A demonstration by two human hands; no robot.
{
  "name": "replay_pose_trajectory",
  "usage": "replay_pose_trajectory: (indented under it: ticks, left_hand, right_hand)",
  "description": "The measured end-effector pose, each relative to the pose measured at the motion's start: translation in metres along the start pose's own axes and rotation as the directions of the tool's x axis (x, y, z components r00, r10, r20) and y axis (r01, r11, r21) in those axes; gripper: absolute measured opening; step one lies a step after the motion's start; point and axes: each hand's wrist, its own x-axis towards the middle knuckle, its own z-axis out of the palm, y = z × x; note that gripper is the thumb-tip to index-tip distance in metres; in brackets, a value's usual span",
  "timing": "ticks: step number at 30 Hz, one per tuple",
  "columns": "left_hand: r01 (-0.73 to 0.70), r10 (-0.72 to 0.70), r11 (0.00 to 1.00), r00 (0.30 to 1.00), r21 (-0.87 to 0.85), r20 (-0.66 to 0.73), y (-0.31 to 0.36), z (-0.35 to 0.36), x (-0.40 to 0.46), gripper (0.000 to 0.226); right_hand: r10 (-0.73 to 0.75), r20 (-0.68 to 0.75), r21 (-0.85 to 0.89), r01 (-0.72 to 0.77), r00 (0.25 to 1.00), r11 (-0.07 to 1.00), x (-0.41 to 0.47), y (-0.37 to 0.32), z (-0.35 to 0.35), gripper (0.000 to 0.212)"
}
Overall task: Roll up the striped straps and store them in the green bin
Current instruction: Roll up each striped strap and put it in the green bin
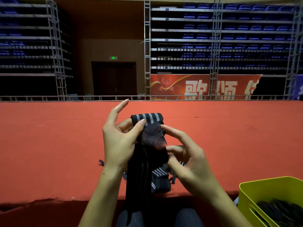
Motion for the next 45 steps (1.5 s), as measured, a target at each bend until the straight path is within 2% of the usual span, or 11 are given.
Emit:
replay_pose_trajectory:
  ticks: [7,10,14,18,20,23,27,30,32,40,45]
  left_hand:
    - [0.147,-0.138,0.987,0.982,-0.06,0.129,0.006,-0.004,-0.001,0.064]
    - [0.163,-0.153,0.985,0.976,-0.051,0.157,0.005,-0.003,-0.003,0.066]
    - [0.172,-0.165,0.985,0.97,-0.027,0.177,0.007,-0.001,-0.008,0.066]
    - [0.186,-0.18,0.983,0.96,-0.008,0.215,0.004,-0.003,-0.01,0.065]
    - [0.203,-0.2,0.979,0.948,0.012,0.247,0.003,-0.004,-0.011,0.072]
    - [0.146,-0.159,0.986,0.967,0.08,0.2,0.003,-0.005,-0.013,0.074]
    - [-0.064,0.061,0.99,0.998,0.128,0.026,0.004,-0.012,-0.013,0.06]
    - [-0.143,0.135,0.987,0.985,0.066,0.111,0.012,-0.008,-0.015,0.064]
    - [-0.134,0.124,0.989,0.979,0.056,0.16,0.015,-0.002,-0.014,0.067]
    - [-0.086,0.081,0.996,0.989,0.033,0.125,0.018,0.008,-0.011,0.064]
    - [-0.023,0.029,0.999,0.99,-0.043,0.139,0.025,0.008,-0.01,0.051]
  right_hand:
    - [-0.27,0.012,-0.283,0.263,0.963,0.922,0.013,-0.004,-0.011,0.058]
    - [-0.388,0.012,-0.391,0.361,0.922,0.847,0.018,-0.008,-0.013,0.072]
    - [-0.403,-0.008,-0.374,0.371,0.915,0.85,0.025,-0.007,-0.013,0.091]
    - [-0.406,-0.03,-0.327,0.375,0.913,0.867,0.03,-0.013,-0.015,0.085]
    - [-0.413,-0.057,-0.27,0.385,0.909,0.883,0.035,-0.016,-0.015,0.077]
    - [-0.367,-0.126,-0.139,0.35,0.922,0.927,0.042,-0.021,-0.014,0.071]
    - [-0.181,-0.21,0.052,0.196,0.961,0.979,0.05,-0.022,-0.014,0.075]
    - [-0.068,-0.205,0.109,0.092,0.976,0.99,0.052,-0.019,-0.011,0.08]
    - [-0.025,-0.189,0.152,0.055,0.982,0.987,0.051,-0.019,-0.008,0.079]
    - [0.093,-0.174,0.247,-0.048,0.98,0.968,0.054,-0.027,-0.012,0.066]
    - [0.085,-0.201,0.293,-0.023,0.976,0.956,0.052,-0.03,-0.014,0.061]
